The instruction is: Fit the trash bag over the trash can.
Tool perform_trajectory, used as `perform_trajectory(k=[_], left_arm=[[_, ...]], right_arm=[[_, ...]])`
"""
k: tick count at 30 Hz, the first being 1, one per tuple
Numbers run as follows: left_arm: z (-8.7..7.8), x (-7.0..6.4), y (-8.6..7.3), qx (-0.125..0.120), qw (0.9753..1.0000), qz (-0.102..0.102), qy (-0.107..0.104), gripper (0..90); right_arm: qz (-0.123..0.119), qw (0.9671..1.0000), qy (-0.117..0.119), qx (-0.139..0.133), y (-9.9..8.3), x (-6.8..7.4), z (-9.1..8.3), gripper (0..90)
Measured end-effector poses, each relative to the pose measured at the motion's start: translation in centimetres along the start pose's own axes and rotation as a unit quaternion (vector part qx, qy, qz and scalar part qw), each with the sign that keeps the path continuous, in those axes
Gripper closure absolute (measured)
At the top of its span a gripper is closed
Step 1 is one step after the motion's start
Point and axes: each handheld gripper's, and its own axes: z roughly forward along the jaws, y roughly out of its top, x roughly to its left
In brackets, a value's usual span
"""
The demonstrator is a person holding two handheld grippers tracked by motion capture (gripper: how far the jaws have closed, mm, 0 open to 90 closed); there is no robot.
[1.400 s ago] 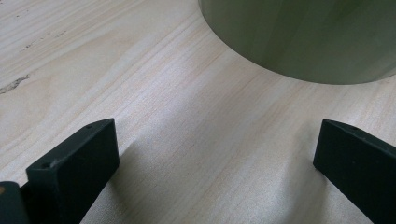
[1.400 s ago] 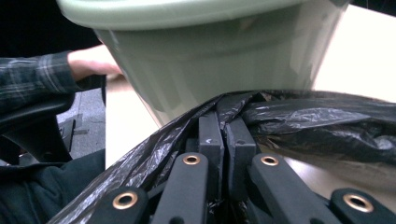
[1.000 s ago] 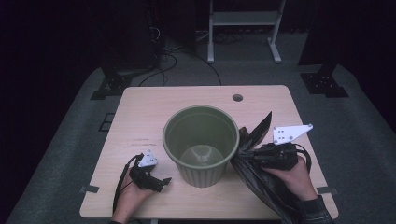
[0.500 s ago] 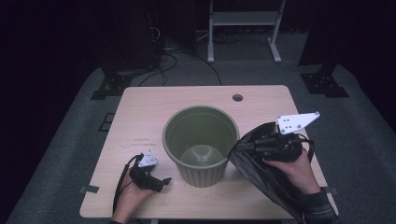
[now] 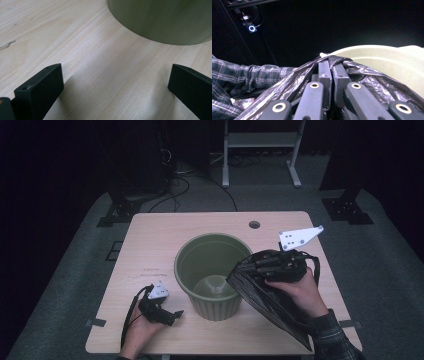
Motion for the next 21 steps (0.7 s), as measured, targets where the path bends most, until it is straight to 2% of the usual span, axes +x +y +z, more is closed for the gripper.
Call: perform_trajectory(k=[12,21], left_arm=[[0.0,0.0,0.0,0.000,1.0000,0.000,0.000,0.0],[0.0,0.0,0.0,0.000,1.0000,0.000,0.000,0.0]], right_arm=[[-0.008,0.9997,-0.003,0.022,2.6,-1.2,3.4,87.5],[-0.015,0.9997,0.006,0.020,4.5,-2.0,6.1,87.4]])
